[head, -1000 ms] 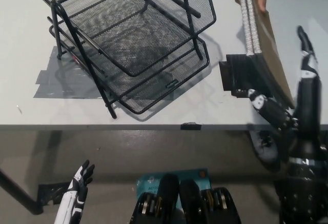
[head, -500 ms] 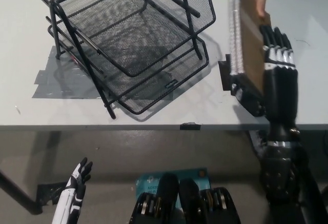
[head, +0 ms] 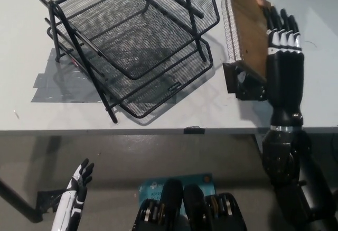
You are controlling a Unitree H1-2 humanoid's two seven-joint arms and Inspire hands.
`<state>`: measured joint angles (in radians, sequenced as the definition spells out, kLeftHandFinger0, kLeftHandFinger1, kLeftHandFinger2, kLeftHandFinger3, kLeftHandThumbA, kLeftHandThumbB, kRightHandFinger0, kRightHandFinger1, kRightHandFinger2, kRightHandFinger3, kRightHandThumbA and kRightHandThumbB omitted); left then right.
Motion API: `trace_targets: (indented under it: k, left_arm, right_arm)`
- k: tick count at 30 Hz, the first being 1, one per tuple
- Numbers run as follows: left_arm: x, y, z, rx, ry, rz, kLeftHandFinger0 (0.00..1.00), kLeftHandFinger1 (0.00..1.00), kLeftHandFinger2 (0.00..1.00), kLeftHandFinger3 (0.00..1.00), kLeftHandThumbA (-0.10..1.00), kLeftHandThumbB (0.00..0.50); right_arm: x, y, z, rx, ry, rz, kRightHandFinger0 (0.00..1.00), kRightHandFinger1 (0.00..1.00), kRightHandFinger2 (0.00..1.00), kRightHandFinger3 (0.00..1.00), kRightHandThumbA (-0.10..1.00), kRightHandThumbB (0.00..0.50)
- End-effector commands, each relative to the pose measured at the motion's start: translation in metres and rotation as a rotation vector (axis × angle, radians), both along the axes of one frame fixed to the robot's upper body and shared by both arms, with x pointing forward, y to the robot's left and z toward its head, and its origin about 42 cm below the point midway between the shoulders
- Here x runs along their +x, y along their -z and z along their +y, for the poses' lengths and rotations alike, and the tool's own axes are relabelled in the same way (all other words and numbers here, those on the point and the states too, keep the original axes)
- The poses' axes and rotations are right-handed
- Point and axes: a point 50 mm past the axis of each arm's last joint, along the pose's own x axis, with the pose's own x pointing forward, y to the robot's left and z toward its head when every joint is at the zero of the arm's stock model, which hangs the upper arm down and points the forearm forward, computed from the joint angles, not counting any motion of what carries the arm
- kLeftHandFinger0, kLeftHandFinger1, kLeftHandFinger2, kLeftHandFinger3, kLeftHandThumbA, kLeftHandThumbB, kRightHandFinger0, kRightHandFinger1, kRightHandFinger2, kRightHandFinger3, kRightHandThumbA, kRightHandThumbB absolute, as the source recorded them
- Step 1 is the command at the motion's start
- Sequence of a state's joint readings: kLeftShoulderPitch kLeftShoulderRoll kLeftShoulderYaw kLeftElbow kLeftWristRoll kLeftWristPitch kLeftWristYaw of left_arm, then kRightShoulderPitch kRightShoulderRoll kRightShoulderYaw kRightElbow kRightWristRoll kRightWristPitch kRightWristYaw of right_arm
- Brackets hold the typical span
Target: A person hands a notebook to the robot and the robot grabs it with its right hand and places it in the file tray kept in the centre of the desk infront of it.
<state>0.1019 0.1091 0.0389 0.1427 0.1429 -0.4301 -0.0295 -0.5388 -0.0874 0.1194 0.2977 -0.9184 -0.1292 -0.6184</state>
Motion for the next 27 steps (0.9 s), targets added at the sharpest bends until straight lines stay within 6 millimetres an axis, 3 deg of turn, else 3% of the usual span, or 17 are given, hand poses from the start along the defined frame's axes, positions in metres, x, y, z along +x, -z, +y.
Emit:
trace_targets:
  k: [1,2,3,4,10,12,13,17,20,25,27]
  left_arm:
    - [0.002,-0.009,0.004,0.014,-0.018,-0.052,1.00,1.00,1.00,1.00,1.00,0.370]
    - [0.002,-0.009,0.004,0.021,-0.019,-0.050,1.00,1.00,1.00,1.00,1.00,0.374]
    - [0.002,-0.010,0.004,0.021,-0.019,-0.050,1.00,1.00,1.00,1.00,1.00,0.368]
    - [0.003,-0.010,0.005,0.020,-0.018,-0.053,1.00,1.00,1.00,1.00,1.00,0.367]
    - [0.003,-0.011,0.005,0.017,-0.016,-0.051,1.00,1.00,1.00,1.00,1.00,0.375]
    - [0.003,-0.011,0.005,0.024,-0.014,-0.054,1.00,1.00,1.00,1.00,1.00,0.357]
    - [0.002,-0.011,0.005,0.020,-0.015,-0.053,1.00,1.00,1.00,1.00,1.00,0.357]
    - [-0.006,-0.006,0.006,0.017,-0.015,-0.037,1.00,1.00,1.00,1.00,1.00,0.375]
    - [-0.007,-0.004,0.006,0.016,-0.016,-0.036,1.00,1.00,1.00,1.00,1.00,0.363]
    - [-0.015,-0.003,0.005,0.020,-0.010,-0.027,1.00,1.00,1.00,1.00,1.00,0.359]
    - [-0.019,-0.002,0.003,0.022,-0.003,-0.017,1.00,1.00,1.00,1.00,1.00,0.351]
  right_arm:
    - [0.017,-0.045,-0.009,0.103,0.035,-0.113,0.12,0.17,0.29,0.54,0.64,0.019]
    - [0.018,-0.046,-0.011,0.104,0.030,-0.112,0.02,0.03,0.06,0.22,0.67,0.004]
    - [0.018,-0.047,-0.011,0.105,0.033,-0.108,0.00,0.00,0.00,0.04,0.73,0.000]
    - [0.019,-0.047,-0.010,0.112,0.039,-0.098,0.00,0.00,0.00,0.01,0.81,0.000]
    - [0.016,-0.049,-0.011,0.127,0.061,-0.089,0.00,0.00,0.00,0.00,1.00,0.000]
    - [0.015,-0.051,-0.012,0.125,0.058,-0.118,0.00,0.00,0.00,0.00,0.95,0.000]
    - [0.014,-0.052,-0.013,0.130,0.053,-0.130,0.00,0.00,0.00,0.00,0.89,0.000]
    - [0.007,-0.052,-0.018,0.136,0.064,-0.192,0.00,0.00,0.07,0.00,0.84,0.000]
    - [0.005,-0.056,-0.019,0.118,0.097,-0.231,0.00,0.00,0.02,0.00,0.75,0.000]
    - [-0.007,-0.060,-0.024,0.195,0.051,-0.209,0.00,0.00,0.04,0.01,0.83,0.004]
    - [-0.015,-0.062,-0.029,0.199,0.063,-0.214,0.00,0.00,0.02,0.00,0.90,0.000]
